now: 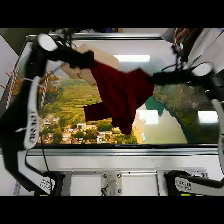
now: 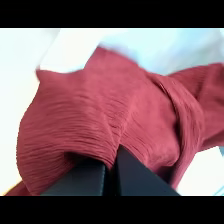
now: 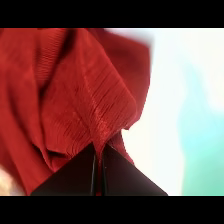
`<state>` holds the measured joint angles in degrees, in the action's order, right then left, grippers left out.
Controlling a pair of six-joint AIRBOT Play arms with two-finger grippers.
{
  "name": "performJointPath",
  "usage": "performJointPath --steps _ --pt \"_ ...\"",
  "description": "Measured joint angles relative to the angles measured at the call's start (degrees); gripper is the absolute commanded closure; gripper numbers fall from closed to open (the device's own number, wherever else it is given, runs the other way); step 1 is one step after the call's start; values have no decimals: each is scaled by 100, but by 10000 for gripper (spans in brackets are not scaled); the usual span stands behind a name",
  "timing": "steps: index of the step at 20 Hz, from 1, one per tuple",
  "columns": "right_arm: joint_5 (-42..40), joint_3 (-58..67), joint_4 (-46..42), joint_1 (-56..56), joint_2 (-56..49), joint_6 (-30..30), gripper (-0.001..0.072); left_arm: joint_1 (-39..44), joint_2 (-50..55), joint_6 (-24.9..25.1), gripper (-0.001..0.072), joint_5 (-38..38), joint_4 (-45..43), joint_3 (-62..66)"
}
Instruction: Fold the clothes and pants, and hang the long-sleeved shirts on hangers.
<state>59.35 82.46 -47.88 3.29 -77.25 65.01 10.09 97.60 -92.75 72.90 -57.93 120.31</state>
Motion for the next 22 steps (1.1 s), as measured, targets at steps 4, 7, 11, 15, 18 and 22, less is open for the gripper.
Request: performJointPath --steps 4,7,11,15,18,22 --pt "-20 719 42 74 1816 -33 684 22 -2413 361 680 -957 -11 -752" --pt "-293 909 61 94 2975 168 684 280 -3921 581 680 -1853 -42 -1384" --pt "-422 984 76 96 3773 645 684 660 -5027 750 680 -2809 -74 -2048" --pt "-155 994 107 96 3797 1073 684 592 -4959 798 680 -2973 -101 -2476" --pt "323 835 98 90 3447 1268 684 363 -4367 708 680 -2588 -103 -2684" --pt "627 24 -280 -192 2916 1349 684 170 -3397 667 680 -2074 -94 -3082"
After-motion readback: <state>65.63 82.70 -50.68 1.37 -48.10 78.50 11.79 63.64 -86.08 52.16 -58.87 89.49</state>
